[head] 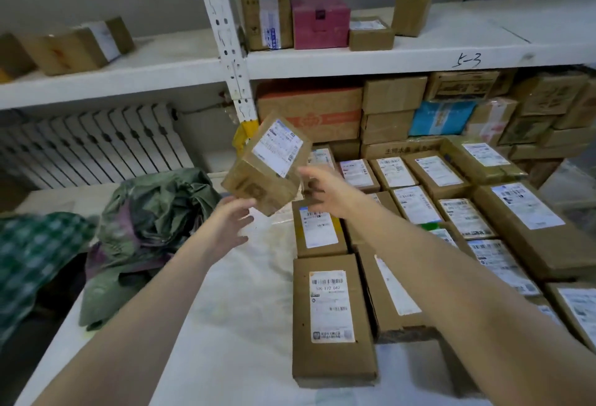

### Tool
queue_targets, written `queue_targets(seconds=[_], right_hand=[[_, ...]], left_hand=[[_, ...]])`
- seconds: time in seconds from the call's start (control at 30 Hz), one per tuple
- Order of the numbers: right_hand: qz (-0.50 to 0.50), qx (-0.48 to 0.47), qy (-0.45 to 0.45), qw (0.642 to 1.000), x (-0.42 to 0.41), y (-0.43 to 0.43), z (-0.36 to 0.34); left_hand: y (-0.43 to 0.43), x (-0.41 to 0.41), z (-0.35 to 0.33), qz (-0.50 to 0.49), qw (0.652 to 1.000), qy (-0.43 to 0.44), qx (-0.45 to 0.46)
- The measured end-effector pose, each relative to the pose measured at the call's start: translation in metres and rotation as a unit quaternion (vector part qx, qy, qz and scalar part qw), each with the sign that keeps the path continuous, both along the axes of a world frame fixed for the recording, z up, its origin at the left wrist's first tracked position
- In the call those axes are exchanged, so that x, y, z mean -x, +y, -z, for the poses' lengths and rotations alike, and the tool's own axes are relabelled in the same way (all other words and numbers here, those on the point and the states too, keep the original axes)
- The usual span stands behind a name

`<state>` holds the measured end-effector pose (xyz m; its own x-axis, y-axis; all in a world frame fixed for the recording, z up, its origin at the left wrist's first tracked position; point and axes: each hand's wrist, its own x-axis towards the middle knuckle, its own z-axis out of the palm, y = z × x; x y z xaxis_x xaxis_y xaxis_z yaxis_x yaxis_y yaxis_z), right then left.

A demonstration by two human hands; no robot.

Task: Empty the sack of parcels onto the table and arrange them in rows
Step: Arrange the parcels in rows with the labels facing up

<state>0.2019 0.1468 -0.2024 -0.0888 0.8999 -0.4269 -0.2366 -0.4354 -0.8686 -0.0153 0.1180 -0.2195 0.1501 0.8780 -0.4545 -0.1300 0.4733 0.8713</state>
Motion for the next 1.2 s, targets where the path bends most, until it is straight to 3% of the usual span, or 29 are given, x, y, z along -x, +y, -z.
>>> queue_targets(seconds=[0.1, 0.17, 0.27, 0.33, 0.4, 0.5, 0.6, 0.7, 0.77, 0.9, 1.03, 1.2], right_hand=[[0.028, 0.01, -0.138, 0.99, 0.03, 0.02, 0.017], [0.062, -0.027, -0.233, 0.97, 0.045, 0.028, 0.03], [0.025, -0.129, -0.393, 0.91, 0.063, 0.049, 0.051], [-0.015, -0.156, -0.452, 0.878, 0.078, 0.068, 0.062], [-0.066, -0.164, -0.493, 0.852, 0.092, 0.088, 0.077], [-0.114, -0.194, -0.483, 0.846, 0.111, 0.108, 0.094], [-0.092, -0.237, -0.414, 0.874, 0.137, 0.127, 0.1], [-0.039, -0.162, -0.407, 0.898, 0.157, 0.139, 0.106], [-0.066, -0.107, -0.453, 0.883, 0.161, 0.14, 0.114], [-0.081, 0.031, -0.467, 0.88, 0.156, 0.129, 0.131], [-0.136, 0.073, -0.4, 0.903, 0.159, 0.118, 0.147], [-0.166, 0.087, -0.398, 0.898, 0.15, 0.133, 0.16]], left_hand=[[0.018, -0.003, 0.009, -0.003, 0.994, 0.081, 0.068], [0.033, 0.006, 0.034, -0.119, 0.976, 0.158, 0.088], [0.056, 0.028, 0.067, -0.243, 0.926, 0.277, 0.086], [0.077, 0.035, 0.084, -0.222, 0.929, 0.294, 0.04], [0.1, 0.04, 0.096, -0.224, 0.942, 0.249, 0.028], [0.12, 0.05, 0.102, -0.312, 0.92, 0.233, 0.039], [0.123, 0.058, 0.105, -0.345, 0.884, 0.316, 0.005], [0.132, 0.07, 0.11, -0.352, 0.861, 0.362, -0.068], [0.146, 0.078, 0.11, -0.318, 0.861, 0.389, -0.075], [0.155, 0.071, 0.114, -0.098, 0.906, 0.412, 0.019], [0.149, 0.055, 0.121, -0.001, 0.863, 0.494, 0.102], [0.15, 0.056, 0.115, -0.04, 0.833, 0.541, 0.108]])
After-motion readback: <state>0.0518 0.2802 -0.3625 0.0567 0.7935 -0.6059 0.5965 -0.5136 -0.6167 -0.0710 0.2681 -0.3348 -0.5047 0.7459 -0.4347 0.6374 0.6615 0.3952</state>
